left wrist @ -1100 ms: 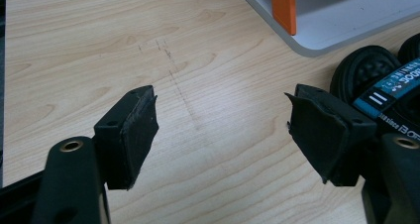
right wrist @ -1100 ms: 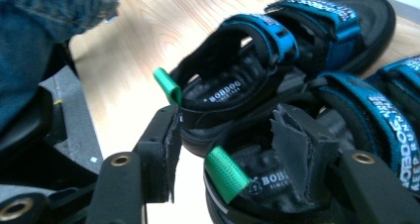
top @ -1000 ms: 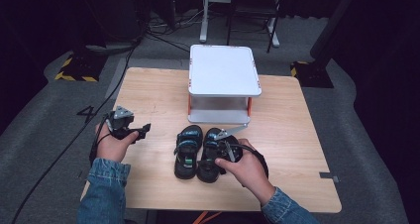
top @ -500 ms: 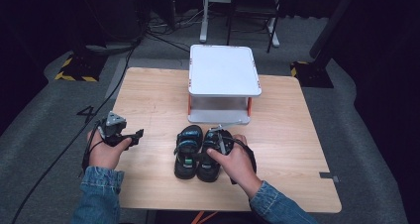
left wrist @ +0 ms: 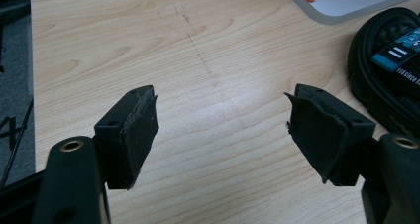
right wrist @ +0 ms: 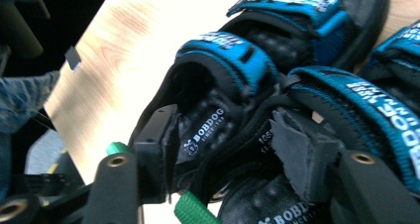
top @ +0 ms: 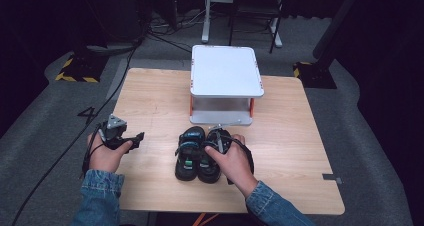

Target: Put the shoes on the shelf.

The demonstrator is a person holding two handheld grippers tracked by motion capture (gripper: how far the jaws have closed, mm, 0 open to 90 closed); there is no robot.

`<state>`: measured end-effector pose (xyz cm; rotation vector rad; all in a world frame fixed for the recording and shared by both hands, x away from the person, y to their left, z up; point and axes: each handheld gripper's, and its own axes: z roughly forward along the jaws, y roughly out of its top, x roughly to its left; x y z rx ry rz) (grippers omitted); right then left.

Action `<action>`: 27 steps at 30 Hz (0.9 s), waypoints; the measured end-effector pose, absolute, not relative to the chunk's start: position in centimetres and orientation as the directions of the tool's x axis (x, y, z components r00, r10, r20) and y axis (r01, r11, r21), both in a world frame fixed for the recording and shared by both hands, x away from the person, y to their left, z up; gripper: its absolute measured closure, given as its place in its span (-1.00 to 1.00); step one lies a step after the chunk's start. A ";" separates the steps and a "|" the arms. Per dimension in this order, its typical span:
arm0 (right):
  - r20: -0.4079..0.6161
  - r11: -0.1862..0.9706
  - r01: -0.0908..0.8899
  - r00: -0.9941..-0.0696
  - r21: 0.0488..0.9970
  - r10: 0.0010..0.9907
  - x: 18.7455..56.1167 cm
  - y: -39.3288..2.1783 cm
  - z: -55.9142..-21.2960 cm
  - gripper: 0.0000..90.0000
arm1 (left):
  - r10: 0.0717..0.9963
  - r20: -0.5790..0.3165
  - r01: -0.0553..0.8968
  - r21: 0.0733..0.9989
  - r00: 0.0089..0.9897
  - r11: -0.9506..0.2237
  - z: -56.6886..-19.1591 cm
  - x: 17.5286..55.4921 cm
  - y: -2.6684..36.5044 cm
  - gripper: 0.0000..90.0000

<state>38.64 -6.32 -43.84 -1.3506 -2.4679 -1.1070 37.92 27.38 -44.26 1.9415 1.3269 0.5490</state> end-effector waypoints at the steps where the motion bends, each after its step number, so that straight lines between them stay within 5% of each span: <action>1: 0.384 0.357 0.749 -0.614 0.558 0.690 38.3 -5.9 -43.9 0.02 | 0.922 -0.043 0.623 0.749 0.384 -0.225 -44.3 38.0 27.3 -0.39; 8: 0.179 0.459 0.657 -0.668 0.599 0.722 36.6 -4.0 -44.2 -0.13 | 0.922 -0.049 0.626 0.748 0.384 -0.221 -44.3 38.1 27.3 -0.39; 11: 0.120 0.524 0.669 -0.669 0.527 0.734 36.3 -3.6 -44.4 -0.14 | 0.922 -0.047 0.625 0.749 0.384 -0.222 -44.3 38.1 27.3 -0.39; 20: 0.113 0.534 0.707 -0.645 0.464 0.756 36.7 -3.1 -44.6 -0.18 | 0.920 -0.049 0.627 0.745 0.390 -0.226 -44.4 38.3 27.1 -0.39; 21: 0.111 0.535 0.705 -0.646 0.465 0.755 36.6 -3.2 -44.6 -0.14 | 0.920 -0.049 0.627 0.745 0.390 -0.226 -44.4 38.3 27.1 -0.39; 24: 0.068 0.568 0.685 -0.664 0.456 0.745 36.9 -3.7 -44.3 0.39 | 0.921 -0.046 0.625 0.747 0.387 -0.225 -44.4 38.4 27.1 -0.39; 27: 0.094 0.575 0.689 -0.673 0.442 0.734 37.2 -4.2 -44.2 0.56 | 0.920 -0.043 0.626 0.746 0.390 -0.230 -44.5 38.4 27.1 -0.39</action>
